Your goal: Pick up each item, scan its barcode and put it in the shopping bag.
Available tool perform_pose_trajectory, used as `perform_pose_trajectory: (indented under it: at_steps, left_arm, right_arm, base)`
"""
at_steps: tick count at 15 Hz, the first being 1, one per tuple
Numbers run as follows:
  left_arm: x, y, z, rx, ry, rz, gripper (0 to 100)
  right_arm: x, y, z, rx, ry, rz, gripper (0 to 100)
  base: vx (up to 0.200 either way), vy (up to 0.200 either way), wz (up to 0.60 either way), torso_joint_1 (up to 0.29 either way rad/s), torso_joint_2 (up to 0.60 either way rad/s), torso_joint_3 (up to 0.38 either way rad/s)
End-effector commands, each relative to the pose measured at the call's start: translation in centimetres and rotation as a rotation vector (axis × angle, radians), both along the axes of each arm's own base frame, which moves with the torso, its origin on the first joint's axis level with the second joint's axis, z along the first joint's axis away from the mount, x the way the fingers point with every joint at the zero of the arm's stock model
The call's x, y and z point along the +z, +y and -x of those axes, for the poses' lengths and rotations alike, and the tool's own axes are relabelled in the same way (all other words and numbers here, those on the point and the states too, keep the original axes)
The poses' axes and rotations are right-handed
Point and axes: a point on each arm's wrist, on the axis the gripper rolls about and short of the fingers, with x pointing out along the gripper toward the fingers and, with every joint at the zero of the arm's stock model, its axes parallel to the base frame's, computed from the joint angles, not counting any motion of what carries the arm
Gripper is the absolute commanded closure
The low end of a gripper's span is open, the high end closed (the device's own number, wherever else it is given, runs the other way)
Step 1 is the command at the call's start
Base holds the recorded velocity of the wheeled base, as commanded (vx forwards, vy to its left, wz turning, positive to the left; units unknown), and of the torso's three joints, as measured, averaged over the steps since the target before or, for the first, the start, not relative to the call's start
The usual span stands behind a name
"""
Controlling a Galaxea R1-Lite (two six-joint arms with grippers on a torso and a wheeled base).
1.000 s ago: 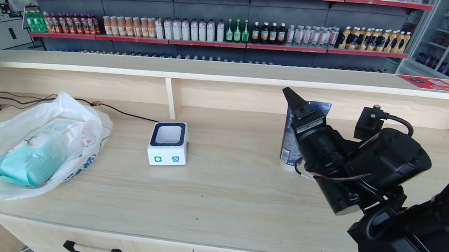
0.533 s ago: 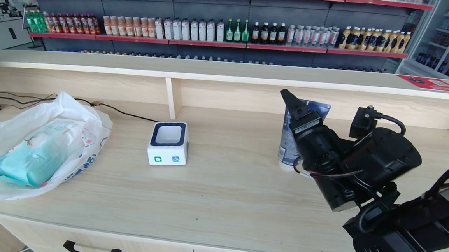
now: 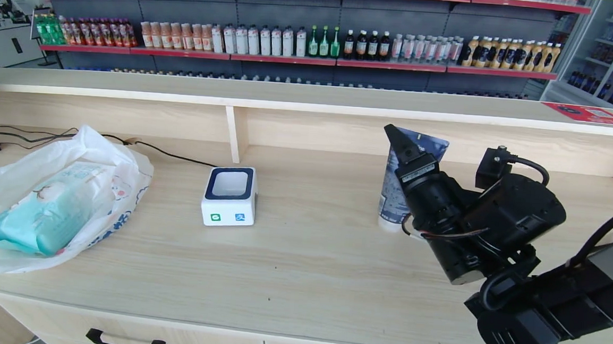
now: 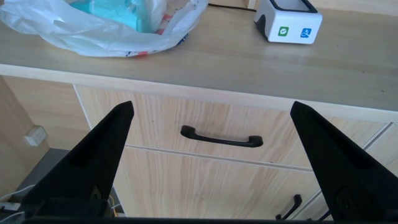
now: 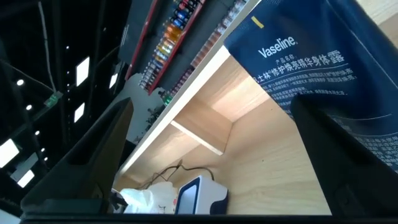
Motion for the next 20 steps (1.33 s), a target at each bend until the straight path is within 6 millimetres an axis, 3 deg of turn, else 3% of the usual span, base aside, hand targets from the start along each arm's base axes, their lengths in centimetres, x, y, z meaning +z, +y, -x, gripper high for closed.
perform_pose_trajectory:
  at_steps: [1, 7, 10, 13, 14, 15, 18, 20]
  left_arm:
    - [0.0, 0.0, 0.0, 0.001, -0.001, 0.0, 0]
    - [0.0, 0.0, 0.0, 0.001, -0.001, 0.0, 0]
    - [0.0, 0.0, 0.0, 0.001, -0.001, 0.0, 0]
    - [0.0, 0.0, 0.0, 0.001, -0.001, 0.0, 0]
    - [0.0, 0.0, 0.0, 0.001, -0.001, 0.0, 0]
    - [0.0, 0.0, 0.0, 0.001, -0.001, 0.0, 0]
    - [0.0, 0.0, 0.0, 0.001, -0.001, 0.0, 0]
    - [0.0, 0.0, 0.0, 0.001, -0.001, 0.0, 0]
  right_arm:
    - [0.1, 0.9, 0.7, 0.032, -0.003, -0.002, 0]
    - [-0.2, 1.3, 1.6, 0.056, 0.012, 0.009, 0]
    - [1.0, 0.4, 4.4, 0.079, 0.001, 0.017, 0]
    - [2.1, -2.2, 7.9, 0.075, -0.022, 0.061, 0]
    - [2.3, -2.4, 8.1, 0.074, -0.028, 0.06, 0]
    - [2.6, -4.0, 10.1, 0.092, -0.043, 0.09, 0]
    - [1.1, -6.6, 13.5, 0.212, -0.058, 0.231, 0]
    - [0.5, -7.9, 13.8, 0.234, -0.102, 0.352, 0]
  base:
    - [0.0, 0.0, 0.0, 0.0, 0.0, 0.0]
    - [0.0, 0.0, 0.0, 0.0, 0.0, 0.0]
    - [0.0, 0.0, 0.0, 0.0, 0.0, 0.0]
    - [0.0, 0.0, 0.0, 0.0, 0.0, 0.0]
    - [0.0, 0.0, 0.0, 0.0, 0.0, 0.0]
    - [0.0, 0.0, 0.0, 0.0, 0.0, 0.0]
    - [0.0, 0.0, 0.0, 0.0, 0.0, 0.0]
    - [0.0, 0.0, 0.0, 0.0, 0.0, 0.0]
